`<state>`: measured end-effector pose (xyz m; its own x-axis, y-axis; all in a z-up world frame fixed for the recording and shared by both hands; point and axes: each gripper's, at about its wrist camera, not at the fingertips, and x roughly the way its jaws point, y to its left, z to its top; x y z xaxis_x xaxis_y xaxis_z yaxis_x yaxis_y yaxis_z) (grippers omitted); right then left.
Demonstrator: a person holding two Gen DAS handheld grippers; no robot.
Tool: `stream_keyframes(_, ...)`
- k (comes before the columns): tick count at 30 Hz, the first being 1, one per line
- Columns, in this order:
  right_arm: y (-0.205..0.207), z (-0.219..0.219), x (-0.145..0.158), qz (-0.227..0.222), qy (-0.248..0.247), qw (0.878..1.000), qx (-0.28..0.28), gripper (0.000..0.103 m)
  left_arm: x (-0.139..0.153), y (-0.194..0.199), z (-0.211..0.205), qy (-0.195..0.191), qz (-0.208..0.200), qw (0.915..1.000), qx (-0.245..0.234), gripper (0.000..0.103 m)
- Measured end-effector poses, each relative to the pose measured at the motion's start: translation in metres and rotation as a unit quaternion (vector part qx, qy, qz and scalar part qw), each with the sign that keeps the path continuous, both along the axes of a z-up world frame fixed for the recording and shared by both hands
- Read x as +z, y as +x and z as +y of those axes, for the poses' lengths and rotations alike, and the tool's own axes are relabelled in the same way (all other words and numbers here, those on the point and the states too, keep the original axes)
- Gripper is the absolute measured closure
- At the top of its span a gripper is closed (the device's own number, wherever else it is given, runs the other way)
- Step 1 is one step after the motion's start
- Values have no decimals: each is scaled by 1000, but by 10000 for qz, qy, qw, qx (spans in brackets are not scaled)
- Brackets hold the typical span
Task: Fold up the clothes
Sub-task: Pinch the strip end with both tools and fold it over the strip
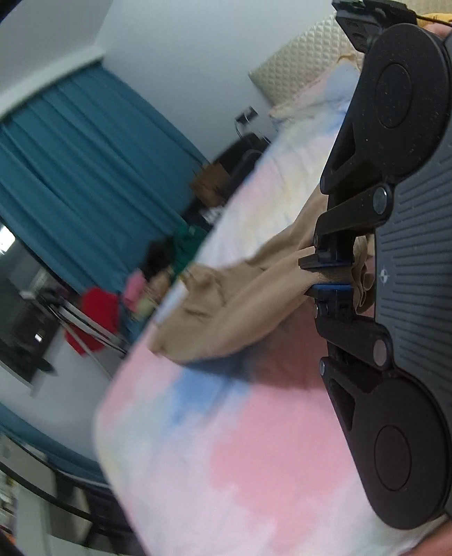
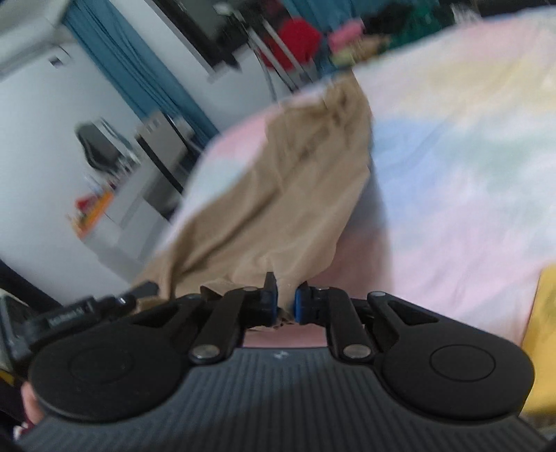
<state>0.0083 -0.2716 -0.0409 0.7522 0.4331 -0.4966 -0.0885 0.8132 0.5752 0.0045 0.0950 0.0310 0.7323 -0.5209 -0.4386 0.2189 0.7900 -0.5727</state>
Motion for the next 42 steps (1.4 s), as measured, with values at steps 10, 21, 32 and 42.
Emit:
stream_keyframes(10, -85, -26, 53, -1033, 95, 9945, 136, 90, 63, -114, -26, 159, -876, 9960, 11, 94)
stream_keyframes(21, -55, -34, 29, -788, 392, 9959, -192, 90, 56, -98, -49, 608, -842, 9945, 125, 94)
stream_keyframes(32, 79, -7, -8, -398, -194, 9972, -603, 90, 25, 54, -83, 1702, -806, 9815, 358, 93)
stream_keyframes(42, 147, 11, -81, 168, -986, 9931, -606, 89, -84, 164, -92, 2222, 44, 9749, 169, 92)
